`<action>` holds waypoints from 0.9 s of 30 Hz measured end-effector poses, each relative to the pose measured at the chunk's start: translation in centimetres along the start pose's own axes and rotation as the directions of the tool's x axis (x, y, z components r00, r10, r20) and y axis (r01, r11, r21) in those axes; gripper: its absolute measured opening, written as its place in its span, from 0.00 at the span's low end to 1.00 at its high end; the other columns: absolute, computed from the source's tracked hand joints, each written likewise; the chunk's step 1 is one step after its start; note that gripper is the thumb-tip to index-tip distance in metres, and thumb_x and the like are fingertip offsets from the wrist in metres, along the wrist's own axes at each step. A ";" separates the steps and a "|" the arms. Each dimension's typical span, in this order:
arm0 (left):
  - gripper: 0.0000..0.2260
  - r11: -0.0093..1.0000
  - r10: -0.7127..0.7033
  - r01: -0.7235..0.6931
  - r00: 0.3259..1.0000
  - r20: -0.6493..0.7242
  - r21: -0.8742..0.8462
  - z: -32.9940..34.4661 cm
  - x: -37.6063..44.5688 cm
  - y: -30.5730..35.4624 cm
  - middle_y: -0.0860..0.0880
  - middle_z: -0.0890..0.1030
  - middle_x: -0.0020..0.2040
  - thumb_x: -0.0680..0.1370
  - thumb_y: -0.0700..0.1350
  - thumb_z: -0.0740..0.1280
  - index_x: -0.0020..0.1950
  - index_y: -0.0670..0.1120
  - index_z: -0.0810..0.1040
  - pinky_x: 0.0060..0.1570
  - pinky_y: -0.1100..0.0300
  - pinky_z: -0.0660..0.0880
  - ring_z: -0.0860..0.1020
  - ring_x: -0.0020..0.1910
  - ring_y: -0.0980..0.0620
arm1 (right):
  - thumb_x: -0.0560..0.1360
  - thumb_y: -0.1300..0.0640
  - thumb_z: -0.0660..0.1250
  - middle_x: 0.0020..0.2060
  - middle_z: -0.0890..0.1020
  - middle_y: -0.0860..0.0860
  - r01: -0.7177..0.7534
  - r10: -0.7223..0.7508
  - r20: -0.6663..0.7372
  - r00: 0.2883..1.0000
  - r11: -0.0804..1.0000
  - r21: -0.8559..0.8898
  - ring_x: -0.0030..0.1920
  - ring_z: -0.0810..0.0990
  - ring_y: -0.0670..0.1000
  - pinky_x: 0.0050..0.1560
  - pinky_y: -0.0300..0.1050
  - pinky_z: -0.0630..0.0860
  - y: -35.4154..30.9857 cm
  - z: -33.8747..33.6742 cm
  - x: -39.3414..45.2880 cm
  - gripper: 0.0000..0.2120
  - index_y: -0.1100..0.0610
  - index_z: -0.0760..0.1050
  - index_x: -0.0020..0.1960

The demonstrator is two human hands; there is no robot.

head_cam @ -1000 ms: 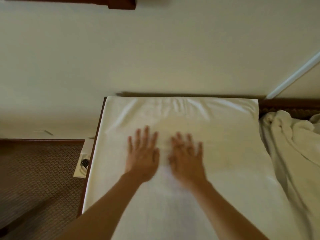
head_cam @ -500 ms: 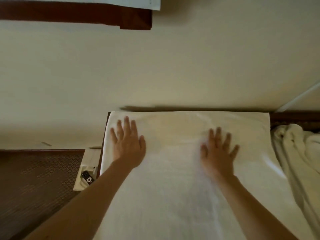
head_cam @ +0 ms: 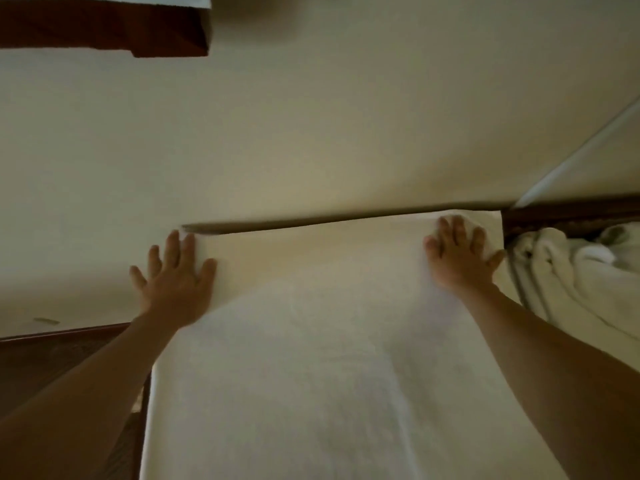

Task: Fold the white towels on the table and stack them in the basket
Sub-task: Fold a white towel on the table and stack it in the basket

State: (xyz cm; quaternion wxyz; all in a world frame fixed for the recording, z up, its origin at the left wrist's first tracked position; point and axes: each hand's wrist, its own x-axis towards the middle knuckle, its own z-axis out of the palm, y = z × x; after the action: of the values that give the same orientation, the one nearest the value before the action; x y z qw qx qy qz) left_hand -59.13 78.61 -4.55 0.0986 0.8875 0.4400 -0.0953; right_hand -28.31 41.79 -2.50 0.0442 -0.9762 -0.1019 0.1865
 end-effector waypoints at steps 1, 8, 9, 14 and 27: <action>0.32 0.998 -0.063 0.063 0.998 -0.007 -0.003 -0.2 -0.1 0.6 0.52 0.42 0.84 0.83 0.64 0.44 0.84 0.53 0.46 0.76 0.31 0.42 0.44 0.82 0.41 | 0.84 0.38 0.43 0.83 0.40 0.42 -0.053 0.052 0.003 0.999 0.998 0.039 0.82 0.39 0.59 0.76 0.74 0.40 0.9 -0.6 0.4 0.29 0.41 0.41 0.83; 0.27 0.979 0.164 -0.178 0.977 -0.133 -0.103 -0.3 -4.4 13.2 0.46 0.44 0.84 0.84 0.52 0.56 0.82 0.50 0.57 0.78 0.35 0.41 0.43 0.82 0.39 | 0.84 0.51 0.56 0.75 0.69 0.61 -0.223 0.368 -0.107 0.924 0.743 0.631 0.72 0.70 0.65 0.70 0.59 0.69 5.8 -3.5 3.5 0.25 0.60 0.63 0.78; 0.26 0.961 0.243 -0.254 0.964 -0.113 -0.104 0.2 -5.1 16.1 0.47 0.43 0.84 0.84 0.53 0.56 0.82 0.51 0.58 0.78 0.36 0.40 0.42 0.82 0.40 | 0.85 0.52 0.57 0.72 0.72 0.63 -0.271 0.391 -0.040 0.920 0.704 0.656 0.70 0.73 0.65 0.68 0.56 0.71 6.7 -3.9 4.6 0.23 0.63 0.65 0.75; 0.26 0.884 0.461 -0.462 0.887 -0.025 -0.071 2.1 -7.0 26.8 0.49 0.42 0.84 0.84 0.58 0.49 0.82 0.55 0.54 0.79 0.37 0.39 0.39 0.82 0.43 | 0.83 0.46 0.62 0.61 0.81 0.63 -0.196 0.297 -0.016 0.955 0.668 0.718 0.63 0.78 0.64 0.56 0.50 0.74 9.1 -4.9 7.1 0.23 0.64 0.78 0.65; 0.30 0.977 0.211 -0.210 0.977 0.035 -0.034 3.6 -6.8 32.2 0.48 0.39 0.84 0.81 0.57 0.45 0.84 0.55 0.45 0.77 0.33 0.37 0.39 0.82 0.40 | 0.81 0.55 0.65 0.52 0.82 0.61 0.062 0.174 -0.264 0.949 0.716 0.695 0.54 0.79 0.63 0.49 0.47 0.70 10.0 -5.0 10.3 0.10 0.63 0.77 0.55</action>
State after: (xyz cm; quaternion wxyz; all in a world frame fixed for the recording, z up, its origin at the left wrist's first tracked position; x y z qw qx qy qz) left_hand -37.74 53.40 -3.32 0.1297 0.9255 0.3430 -0.0946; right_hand -15.22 33.99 -2.83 0.4172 -0.9070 0.0139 0.0566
